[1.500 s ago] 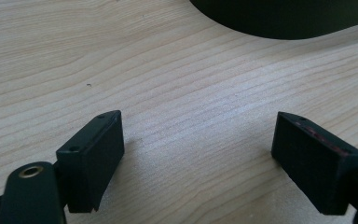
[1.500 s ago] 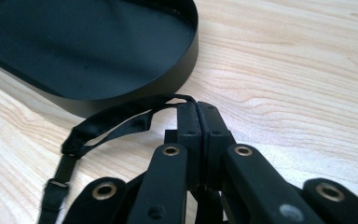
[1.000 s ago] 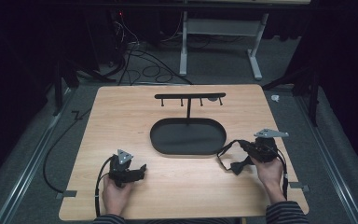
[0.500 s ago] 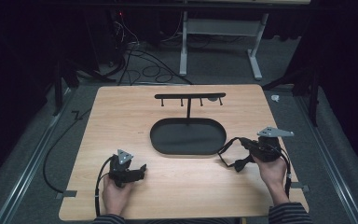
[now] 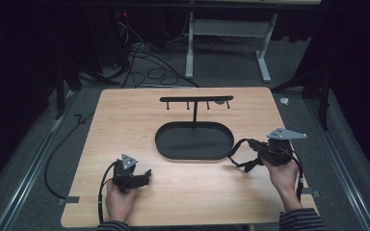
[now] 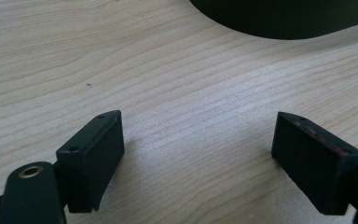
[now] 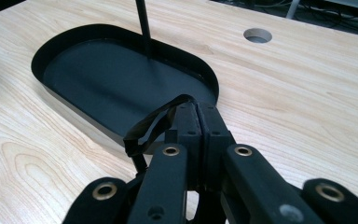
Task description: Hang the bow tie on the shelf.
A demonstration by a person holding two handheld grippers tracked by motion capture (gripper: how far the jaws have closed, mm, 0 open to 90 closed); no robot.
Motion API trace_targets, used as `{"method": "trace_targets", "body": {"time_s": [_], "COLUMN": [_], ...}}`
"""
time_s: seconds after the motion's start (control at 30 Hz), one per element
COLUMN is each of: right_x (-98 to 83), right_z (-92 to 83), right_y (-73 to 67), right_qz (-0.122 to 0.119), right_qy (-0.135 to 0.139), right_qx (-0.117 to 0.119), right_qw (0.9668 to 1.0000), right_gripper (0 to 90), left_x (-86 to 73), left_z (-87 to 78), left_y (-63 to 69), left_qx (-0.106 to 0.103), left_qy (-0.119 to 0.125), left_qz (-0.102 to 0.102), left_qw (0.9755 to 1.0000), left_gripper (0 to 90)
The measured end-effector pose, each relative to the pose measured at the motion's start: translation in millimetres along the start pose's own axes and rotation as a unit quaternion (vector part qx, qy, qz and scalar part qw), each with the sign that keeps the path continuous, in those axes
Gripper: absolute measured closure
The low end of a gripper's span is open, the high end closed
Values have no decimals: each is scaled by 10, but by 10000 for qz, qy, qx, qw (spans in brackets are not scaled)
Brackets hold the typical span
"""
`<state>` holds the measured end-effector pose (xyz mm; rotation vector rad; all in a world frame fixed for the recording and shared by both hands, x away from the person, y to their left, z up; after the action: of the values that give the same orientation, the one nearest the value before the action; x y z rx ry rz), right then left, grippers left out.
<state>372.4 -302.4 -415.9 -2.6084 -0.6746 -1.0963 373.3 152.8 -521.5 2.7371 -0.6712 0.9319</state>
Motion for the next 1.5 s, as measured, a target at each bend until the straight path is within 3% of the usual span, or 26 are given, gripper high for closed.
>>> {"method": "trace_targets", "body": {"time_s": [0.6, 1.5], "right_x": [126, 388], "right_z": [-68, -6], "right_y": [-145, -369], "right_qz": [-144, -368], "right_qy": [148, 167], "right_qx": [131, 400], "right_qw": [9997, 9984], "right_gripper": [900, 900], "left_x": [-1, -1], "left_z": [1, -1], "left_y": [1, -1], "left_qx": [1, -9], "left_qy": [12, 6], "left_qz": [-4, -4], "left_qw": [10000, 10000], "left_gripper": [174, 175]}}
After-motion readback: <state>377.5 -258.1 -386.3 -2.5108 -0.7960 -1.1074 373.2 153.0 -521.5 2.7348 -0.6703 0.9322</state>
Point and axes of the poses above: each handheld gripper's, and its own axes: z roughly forward along the jaws, x roughly out of its top, y roughly to its right, the point moved 2 cm from there along z, roughly forward along the jaws, and after that the axes turned 9 degrees about -y, right-handed, at the moved point
